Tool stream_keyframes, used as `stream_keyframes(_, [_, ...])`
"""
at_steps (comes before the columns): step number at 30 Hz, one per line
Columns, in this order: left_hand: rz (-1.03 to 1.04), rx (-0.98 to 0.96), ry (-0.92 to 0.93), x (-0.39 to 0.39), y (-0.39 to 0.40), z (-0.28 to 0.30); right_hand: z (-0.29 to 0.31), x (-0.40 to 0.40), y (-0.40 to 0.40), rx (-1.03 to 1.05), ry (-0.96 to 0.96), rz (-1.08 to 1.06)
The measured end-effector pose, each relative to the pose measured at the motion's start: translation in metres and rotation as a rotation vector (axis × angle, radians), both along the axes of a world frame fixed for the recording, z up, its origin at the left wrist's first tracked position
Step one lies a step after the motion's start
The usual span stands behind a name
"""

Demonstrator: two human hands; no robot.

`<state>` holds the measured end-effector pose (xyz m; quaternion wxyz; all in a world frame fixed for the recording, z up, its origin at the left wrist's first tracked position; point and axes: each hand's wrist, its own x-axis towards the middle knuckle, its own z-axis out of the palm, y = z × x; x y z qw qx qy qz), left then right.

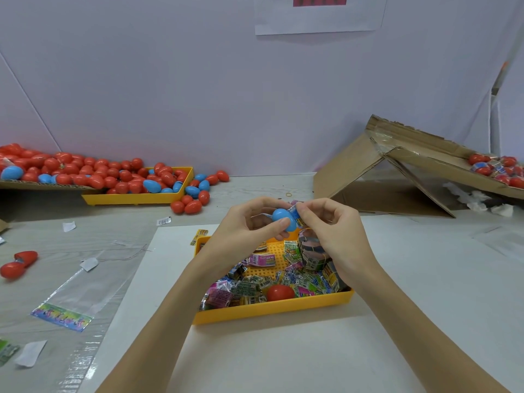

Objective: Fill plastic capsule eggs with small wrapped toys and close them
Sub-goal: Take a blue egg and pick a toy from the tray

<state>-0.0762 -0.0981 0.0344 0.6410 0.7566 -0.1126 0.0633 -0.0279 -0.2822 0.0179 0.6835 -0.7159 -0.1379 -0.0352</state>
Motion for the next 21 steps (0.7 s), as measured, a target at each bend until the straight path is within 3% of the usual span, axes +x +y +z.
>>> stream_keyframes(5, [0.04, -0.014, -0.031, -0.0009, -0.0001, 0.0, 0.005, -0.005, 0.0039, 0.054, 0.035, 0.0])
stream_keyframes(10, [0.082, -0.022, -0.034, -0.0003, 0.0015, 0.0008, 0.008, -0.0077, 0.0042, -0.022, 0.018, 0.006])
stream_keyframes(17, [0.109, -0.024, -0.028, 0.0005, 0.0026, 0.0011, 0.0099, -0.0086, 0.0037, -0.183, -0.171, -0.022])
stream_keyframes(21, [0.087, -0.017, -0.028, -0.0005, 0.0043, 0.0024, 0.0069, -0.007, 0.0029, -0.108, -0.036, 0.047])
